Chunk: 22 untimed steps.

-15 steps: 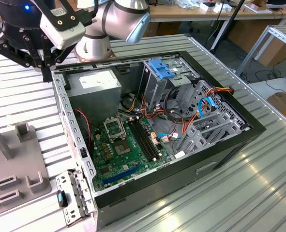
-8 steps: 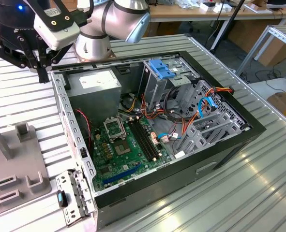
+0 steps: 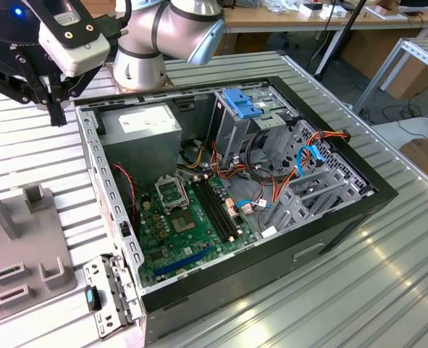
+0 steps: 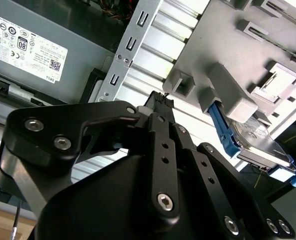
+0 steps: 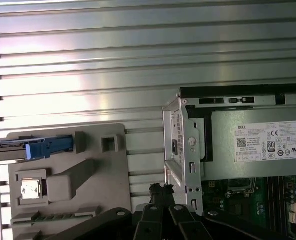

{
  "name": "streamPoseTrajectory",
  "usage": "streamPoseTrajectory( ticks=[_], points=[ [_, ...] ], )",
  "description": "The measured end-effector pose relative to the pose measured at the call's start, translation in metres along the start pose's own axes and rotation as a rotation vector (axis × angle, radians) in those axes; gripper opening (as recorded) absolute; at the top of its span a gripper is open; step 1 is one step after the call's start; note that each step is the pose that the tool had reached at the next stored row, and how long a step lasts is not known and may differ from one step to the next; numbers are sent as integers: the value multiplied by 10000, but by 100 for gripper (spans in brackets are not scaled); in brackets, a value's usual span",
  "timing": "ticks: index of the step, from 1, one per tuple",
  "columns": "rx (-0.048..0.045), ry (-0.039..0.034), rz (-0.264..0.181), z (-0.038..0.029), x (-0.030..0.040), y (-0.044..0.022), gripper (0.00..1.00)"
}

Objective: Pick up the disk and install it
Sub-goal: 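Reach for the disk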

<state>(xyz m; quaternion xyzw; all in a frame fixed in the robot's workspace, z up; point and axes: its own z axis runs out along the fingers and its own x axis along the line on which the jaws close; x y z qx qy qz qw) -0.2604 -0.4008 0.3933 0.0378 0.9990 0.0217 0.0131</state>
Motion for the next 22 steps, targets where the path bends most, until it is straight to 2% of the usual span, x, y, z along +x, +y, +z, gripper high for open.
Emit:
streamPoseTrajectory(
  ticks=[3,13,18,22],
  points=[
    [0,0,1,-1,22,-2,11],
    [0,0,1,-1,28,-2,11],
    [0,0,1,-2,82,-6,11],
    [0,0,0,-2,88,-7,11]
  ],
)
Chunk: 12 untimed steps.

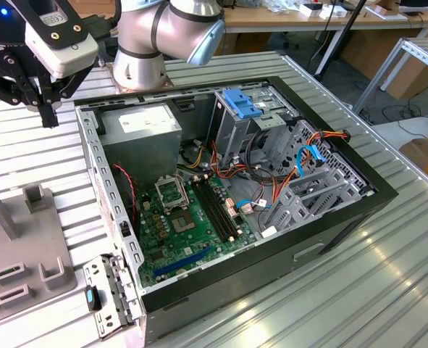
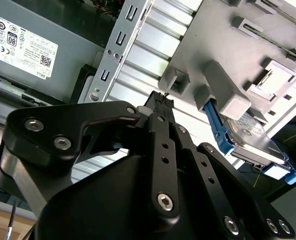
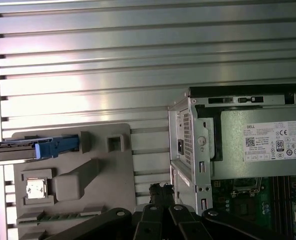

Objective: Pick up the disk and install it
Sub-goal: 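Reach for the disk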

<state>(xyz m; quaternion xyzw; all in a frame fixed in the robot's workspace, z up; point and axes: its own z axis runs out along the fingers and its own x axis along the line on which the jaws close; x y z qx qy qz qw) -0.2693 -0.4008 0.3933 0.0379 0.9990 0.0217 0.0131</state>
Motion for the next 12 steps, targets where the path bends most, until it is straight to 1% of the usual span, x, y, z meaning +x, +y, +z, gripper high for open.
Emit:
streamPoseTrajectory(
  ticks=[5,6,9,10,12],
  points=[
    [0,1,0,0,1,0,11],
    [0,0,2,0,11,-1,11],
    [1,1,0,-2,59,-5,11],
    [1,1,-1,-3,98,-8,11],
    [1,0,-1,-4,145,-11,11]
  ],
)
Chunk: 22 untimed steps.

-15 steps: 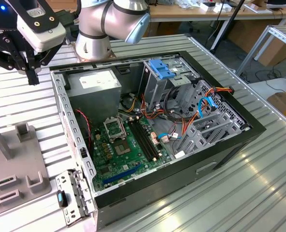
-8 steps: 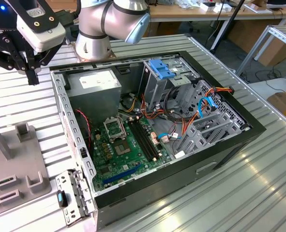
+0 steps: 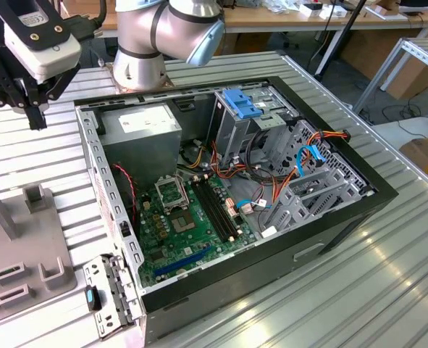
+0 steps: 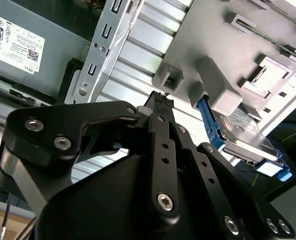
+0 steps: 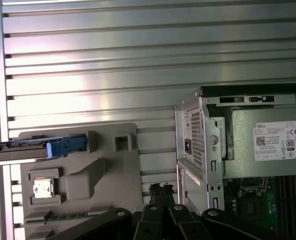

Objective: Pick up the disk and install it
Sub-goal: 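Reach for the disk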

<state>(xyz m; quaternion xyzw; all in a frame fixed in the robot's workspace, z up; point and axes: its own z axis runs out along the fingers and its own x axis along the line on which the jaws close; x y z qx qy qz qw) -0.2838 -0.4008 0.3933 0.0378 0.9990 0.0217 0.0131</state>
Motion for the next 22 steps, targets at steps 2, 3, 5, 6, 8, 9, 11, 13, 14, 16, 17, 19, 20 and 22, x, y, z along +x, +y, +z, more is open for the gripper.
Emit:
streamPoseTrajectory(
  ticks=[2,3,5,6,8,9,11,13,14,16,17,19,20,22],
  points=[
    [0,0,1,-1,33,-2,11],
    [-1,0,1,-1,56,-4,11],
    [-1,0,1,-2,75,-5,11],
    [-1,0,1,-2,97,-7,11],
    [0,1,1,-4,146,-11,11],
    [0,1,1,-5,178,-13,11],
    [0,0,0,-6,218,-16,11],
    [0,0,0,-7,244,-18,11],
    [0,0,0,-7,257,-19,11],
    [0,0,1,-7,273,-21,11],
    [0,0,0,-8,289,-22,11],
    [-1,-1,1,-8,322,-24,11],
    [0,1,1,-9,337,-25,11],
    [0,0,1,-11,380,-28,11]
  ],
)
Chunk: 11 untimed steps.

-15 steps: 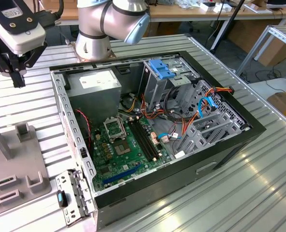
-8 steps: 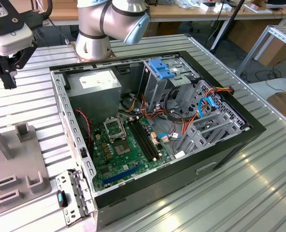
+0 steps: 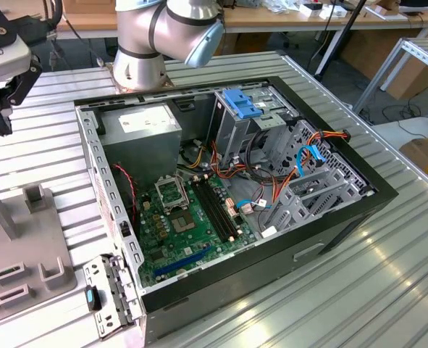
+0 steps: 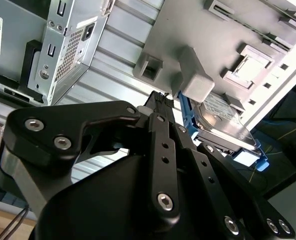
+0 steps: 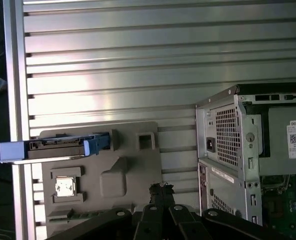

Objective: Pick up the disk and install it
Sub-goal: 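Reach for the disk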

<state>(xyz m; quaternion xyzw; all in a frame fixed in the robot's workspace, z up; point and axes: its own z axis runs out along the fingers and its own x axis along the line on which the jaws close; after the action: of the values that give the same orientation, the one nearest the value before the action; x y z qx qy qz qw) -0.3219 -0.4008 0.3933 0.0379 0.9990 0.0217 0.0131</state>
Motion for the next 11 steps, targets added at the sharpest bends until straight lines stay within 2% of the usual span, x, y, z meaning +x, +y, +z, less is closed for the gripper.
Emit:
streamPoseTrajectory(
  ticks=[8,11],
  points=[
    [0,-1,0,-2,92,-7,11],
    [0,0,0,-6,217,-16,11]
  ],
)
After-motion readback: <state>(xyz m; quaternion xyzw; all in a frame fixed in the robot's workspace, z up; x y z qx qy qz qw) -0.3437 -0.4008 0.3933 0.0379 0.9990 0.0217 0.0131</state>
